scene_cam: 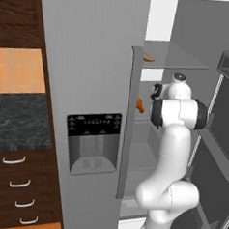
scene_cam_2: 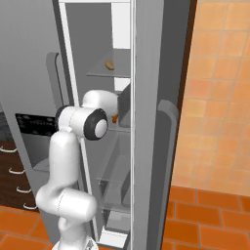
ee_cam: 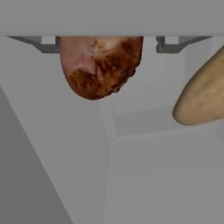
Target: Place one sweet potato and one chicken drumstick in each tupperware on the nearby counter, to pack two identical lunches.
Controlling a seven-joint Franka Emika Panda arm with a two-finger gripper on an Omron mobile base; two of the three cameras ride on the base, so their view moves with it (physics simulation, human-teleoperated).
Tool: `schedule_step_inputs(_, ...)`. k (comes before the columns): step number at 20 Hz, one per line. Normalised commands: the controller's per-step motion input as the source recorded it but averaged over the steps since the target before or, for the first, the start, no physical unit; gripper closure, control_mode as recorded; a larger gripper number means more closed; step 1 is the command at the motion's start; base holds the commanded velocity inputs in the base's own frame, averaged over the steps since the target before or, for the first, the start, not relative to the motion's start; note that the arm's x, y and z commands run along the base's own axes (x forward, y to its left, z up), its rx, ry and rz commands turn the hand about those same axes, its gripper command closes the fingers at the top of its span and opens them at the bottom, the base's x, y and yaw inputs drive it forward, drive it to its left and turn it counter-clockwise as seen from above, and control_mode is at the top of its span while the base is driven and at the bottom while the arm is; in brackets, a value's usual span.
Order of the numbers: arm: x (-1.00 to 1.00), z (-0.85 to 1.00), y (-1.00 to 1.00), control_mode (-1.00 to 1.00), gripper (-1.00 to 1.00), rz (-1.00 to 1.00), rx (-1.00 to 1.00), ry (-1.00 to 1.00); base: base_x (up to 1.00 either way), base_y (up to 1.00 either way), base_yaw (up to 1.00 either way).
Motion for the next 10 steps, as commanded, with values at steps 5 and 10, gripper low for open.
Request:
schedule_step_inputs(5,-1.0,-0.34,0.59,-1.0,1.0,0.03,0.0,-0.03,0.0,0.0,0.0)
schedule_step_inputs(10,-1.0,0.08,-0.02,-1.0,1.0,0.0,0.0,-0.21,0.0,0.0,0.0)
